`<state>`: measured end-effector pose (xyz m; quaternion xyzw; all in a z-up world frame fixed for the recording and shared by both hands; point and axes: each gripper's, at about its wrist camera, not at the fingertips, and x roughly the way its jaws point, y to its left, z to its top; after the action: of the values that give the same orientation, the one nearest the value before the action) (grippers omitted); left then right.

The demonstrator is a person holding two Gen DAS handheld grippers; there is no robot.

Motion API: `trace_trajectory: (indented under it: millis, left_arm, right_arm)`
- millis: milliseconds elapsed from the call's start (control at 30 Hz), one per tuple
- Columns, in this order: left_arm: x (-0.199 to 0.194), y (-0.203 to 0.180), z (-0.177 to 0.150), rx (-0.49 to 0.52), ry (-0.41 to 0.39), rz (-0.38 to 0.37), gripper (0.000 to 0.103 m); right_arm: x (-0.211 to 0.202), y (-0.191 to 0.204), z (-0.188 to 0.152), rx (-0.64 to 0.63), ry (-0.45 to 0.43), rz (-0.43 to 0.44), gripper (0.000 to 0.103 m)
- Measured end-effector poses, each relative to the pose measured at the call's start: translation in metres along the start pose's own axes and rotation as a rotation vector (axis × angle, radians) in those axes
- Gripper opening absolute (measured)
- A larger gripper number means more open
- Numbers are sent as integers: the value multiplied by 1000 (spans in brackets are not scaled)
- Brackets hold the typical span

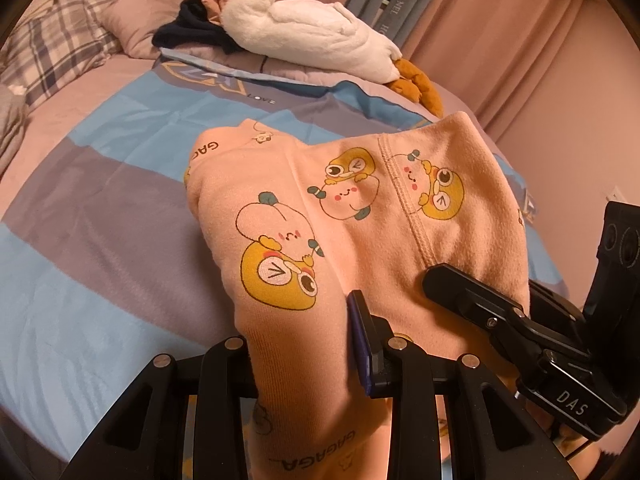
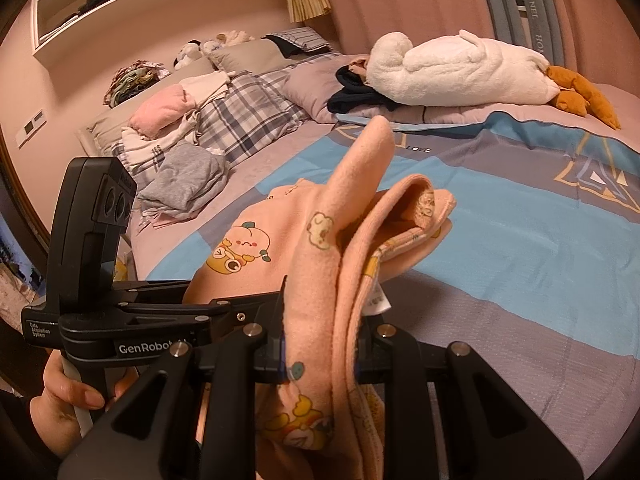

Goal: Fold small clothes

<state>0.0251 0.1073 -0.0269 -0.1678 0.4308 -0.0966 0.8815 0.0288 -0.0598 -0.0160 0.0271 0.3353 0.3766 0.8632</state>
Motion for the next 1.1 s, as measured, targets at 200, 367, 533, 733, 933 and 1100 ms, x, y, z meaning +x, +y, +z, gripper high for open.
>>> trace_trajectory:
  millis: [200,367,533,733,933,1100]
  left_arm:
    - [-8,2,-4,-16,-1,18,31]
    - [-15,-2,-9,-13,-10,22,31]
    - [-18,-6,-11,-3,-17,16,31]
    - [-18,-11,-10,10,-25,8,31]
    - [-16,-10,-12,6,-23,5,31]
    - [-13,-9,-13,6,-16,5,31]
  right_arm:
    - [-2,11,-2,-22,1,26,23]
    - [-8,16,-5,-23,-6,34,23]
    - [-16,19,-7,-37,-13,30,22]
    - [-23,15,-8,-32,-30,24,22]
    - [-25,15,-9,-27,-27,22,22]
    - [-24,13,-10,-23,-23,21,22]
